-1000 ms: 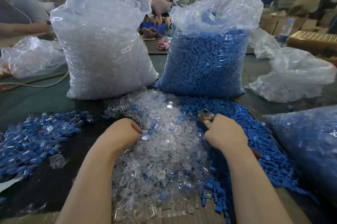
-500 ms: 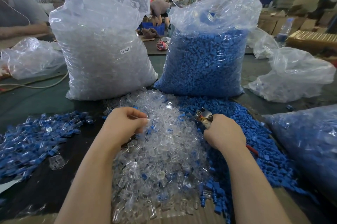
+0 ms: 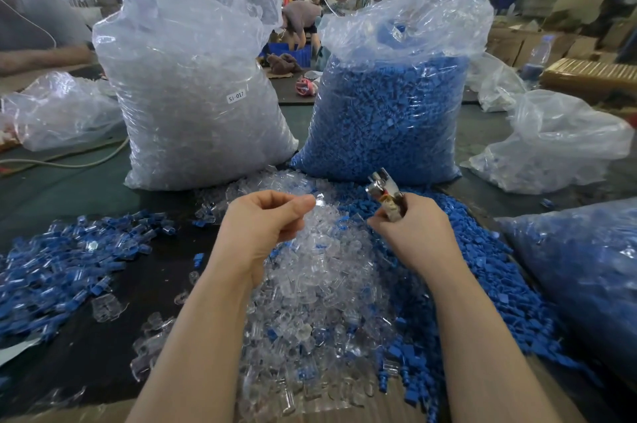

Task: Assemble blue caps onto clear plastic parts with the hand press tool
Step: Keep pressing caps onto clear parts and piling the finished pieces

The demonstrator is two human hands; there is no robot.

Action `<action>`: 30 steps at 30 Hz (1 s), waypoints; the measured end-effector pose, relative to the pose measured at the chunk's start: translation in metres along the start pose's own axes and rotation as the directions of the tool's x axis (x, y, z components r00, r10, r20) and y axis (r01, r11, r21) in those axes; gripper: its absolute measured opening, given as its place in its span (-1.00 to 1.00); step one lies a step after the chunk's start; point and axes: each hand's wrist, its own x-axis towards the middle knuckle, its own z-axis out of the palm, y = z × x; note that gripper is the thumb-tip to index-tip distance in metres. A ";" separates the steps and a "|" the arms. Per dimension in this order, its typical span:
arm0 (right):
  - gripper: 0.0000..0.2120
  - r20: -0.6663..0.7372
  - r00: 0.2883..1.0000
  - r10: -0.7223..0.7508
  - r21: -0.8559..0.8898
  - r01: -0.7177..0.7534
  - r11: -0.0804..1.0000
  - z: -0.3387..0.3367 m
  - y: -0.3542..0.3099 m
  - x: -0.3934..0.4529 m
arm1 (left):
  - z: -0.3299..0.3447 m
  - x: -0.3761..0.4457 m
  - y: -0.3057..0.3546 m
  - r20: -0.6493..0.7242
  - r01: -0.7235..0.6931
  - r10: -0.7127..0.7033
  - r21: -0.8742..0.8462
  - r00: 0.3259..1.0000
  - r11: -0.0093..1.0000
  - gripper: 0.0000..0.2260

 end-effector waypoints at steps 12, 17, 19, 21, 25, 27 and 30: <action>-0.84 -0.074 0.972 -0.222 0.550 0.226 0.804 0.005 -0.024 -0.013 | 0.023 -0.005 -0.003 -0.026 0.015 -0.019 -0.175 0.999 0.984 -0.93; -0.80 -0.094 0.962 -0.258 0.543 0.267 0.796 0.009 -0.026 -0.015 | 0.029 -0.009 -0.002 -0.059 -0.051 0.044 -0.121 0.997 0.991 -0.94; -0.80 -0.115 0.956 -0.271 0.493 0.292 0.820 0.010 -0.027 -0.015 | 0.031 -0.011 0.000 -0.067 -0.081 0.074 -0.111 0.995 0.990 -0.96; -0.80 -0.150 0.951 -0.271 0.453 0.310 0.836 0.011 -0.028 -0.015 | 0.033 -0.012 0.002 -0.079 -0.115 0.109 -0.087 0.991 0.990 -0.96; -0.81 -0.202 0.943 -0.263 0.419 0.326 0.847 0.012 -0.030 -0.016 | 0.036 -0.013 0.002 -0.118 -0.202 0.206 0.042 0.971 0.978 -0.93; -0.80 -0.203 0.944 -0.260 0.422 0.324 0.847 0.012 -0.030 -0.016 | 0.038 -0.014 0.001 -0.123 -0.238 0.251 0.112 0.960 0.965 -0.90; -0.78 -0.192 0.946 -0.261 0.423 0.320 0.848 0.014 -0.031 -0.015 | 0.040 -0.015 0.002 -0.123 -0.282 0.306 0.182 0.944 0.942 -0.87</action>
